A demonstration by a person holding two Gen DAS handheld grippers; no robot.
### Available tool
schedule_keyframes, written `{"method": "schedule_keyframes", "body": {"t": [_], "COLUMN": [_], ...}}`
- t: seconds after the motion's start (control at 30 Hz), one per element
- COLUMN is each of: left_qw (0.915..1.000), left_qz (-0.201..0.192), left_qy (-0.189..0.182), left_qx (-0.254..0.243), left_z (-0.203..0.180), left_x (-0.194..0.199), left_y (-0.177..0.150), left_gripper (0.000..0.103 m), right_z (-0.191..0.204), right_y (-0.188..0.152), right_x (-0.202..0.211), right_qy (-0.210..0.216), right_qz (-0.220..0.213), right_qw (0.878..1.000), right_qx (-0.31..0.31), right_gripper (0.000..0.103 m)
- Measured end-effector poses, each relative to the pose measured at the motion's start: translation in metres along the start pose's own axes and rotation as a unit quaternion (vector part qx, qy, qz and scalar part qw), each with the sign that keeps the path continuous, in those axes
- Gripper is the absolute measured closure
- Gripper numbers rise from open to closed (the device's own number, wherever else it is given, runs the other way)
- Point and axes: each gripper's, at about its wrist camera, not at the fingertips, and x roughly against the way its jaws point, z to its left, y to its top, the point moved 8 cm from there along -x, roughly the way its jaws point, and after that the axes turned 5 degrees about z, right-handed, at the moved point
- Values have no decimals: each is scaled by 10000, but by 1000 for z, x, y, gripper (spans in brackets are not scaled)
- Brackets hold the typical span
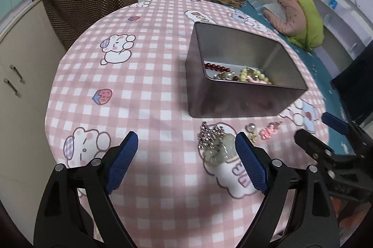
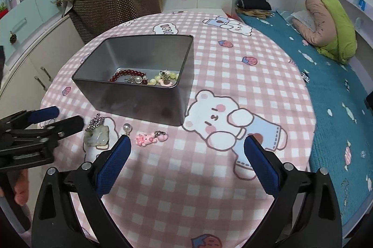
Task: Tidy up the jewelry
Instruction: 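Open both tools in the tin and lift them back toward the table, then grasp the silver chain with the left tool while the right tool approaches the jade pendant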
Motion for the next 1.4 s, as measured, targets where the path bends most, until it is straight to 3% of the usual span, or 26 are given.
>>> {"method": "schedule_keyframes", "body": {"t": [0.37, 0.5, 0.77, 0.93, 1.17, 1.4], "left_qw": [9986, 9977, 9985, 9994, 9997, 9995], "left_qz": [50, 40, -13, -29, -35, -160], "left_qy": [492, 559, 387, 189, 212, 271], "left_qx": [-194, -390, -381, -282, -126, -26], "left_z": [-12, -15, -6, -2, 10, 28], "left_x": [-28, -28, -23, -20, -13, 3], "left_y": [6, 4, 0, -3, -6, -10], "left_gripper": [46, 50, 88, 90, 90, 90], "right_z": [8, 11, 22, 32, 62, 93], "right_y": [2, 1, 1, 2, 3, 1], "right_x": [-14, -17, -18, -12, -1, 0], "right_qy": [28, 57, 180, 257, 625, 839], "right_qz": [117, 152, 161, 60, -147, -193], "right_qw": [9997, 9995, 9992, 9989, 9953, 9906], "right_qx": [193, 254, 320, 399, 719, 1062], "right_gripper": [9, 9, 9, 9, 9, 17]}}
